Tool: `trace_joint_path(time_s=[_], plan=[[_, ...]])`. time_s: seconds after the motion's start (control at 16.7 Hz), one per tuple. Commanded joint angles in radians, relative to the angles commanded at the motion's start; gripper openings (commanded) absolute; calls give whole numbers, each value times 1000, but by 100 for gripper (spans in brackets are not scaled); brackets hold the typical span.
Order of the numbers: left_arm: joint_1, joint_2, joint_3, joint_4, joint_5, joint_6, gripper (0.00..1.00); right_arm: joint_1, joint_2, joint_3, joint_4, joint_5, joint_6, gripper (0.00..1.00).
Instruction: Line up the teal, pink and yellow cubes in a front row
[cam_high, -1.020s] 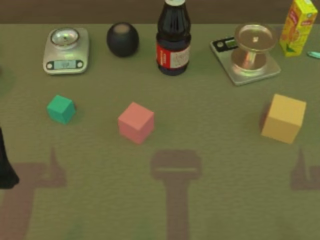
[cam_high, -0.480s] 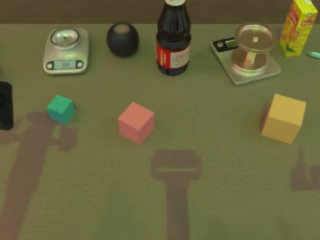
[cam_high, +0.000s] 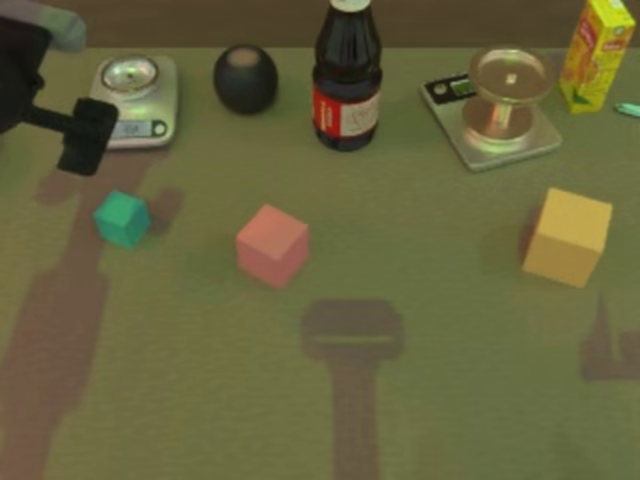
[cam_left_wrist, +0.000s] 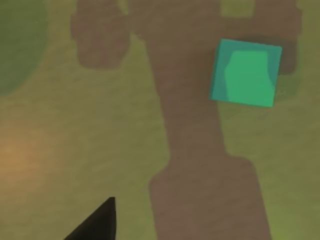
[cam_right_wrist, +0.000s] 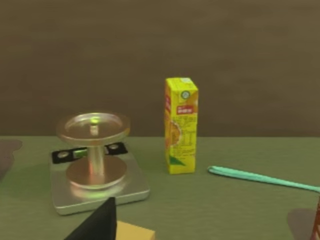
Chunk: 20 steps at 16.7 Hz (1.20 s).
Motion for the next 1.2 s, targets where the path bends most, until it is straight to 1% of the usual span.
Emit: trace_joint_path(time_s=[0.3,0.54,1.02,1.2], plan=[[-21,393,347,-211,1,53,100,0,0,0,0,0,0,100],[-30,566,517,-299,2,76,100,0,0,0,0,0,0,100],[-26,592,539,-308,3,80,100,0,0,0,0,0,0,100],[-30,615,488,-237,3,83,100,0,0,0,0,0,0,100]])
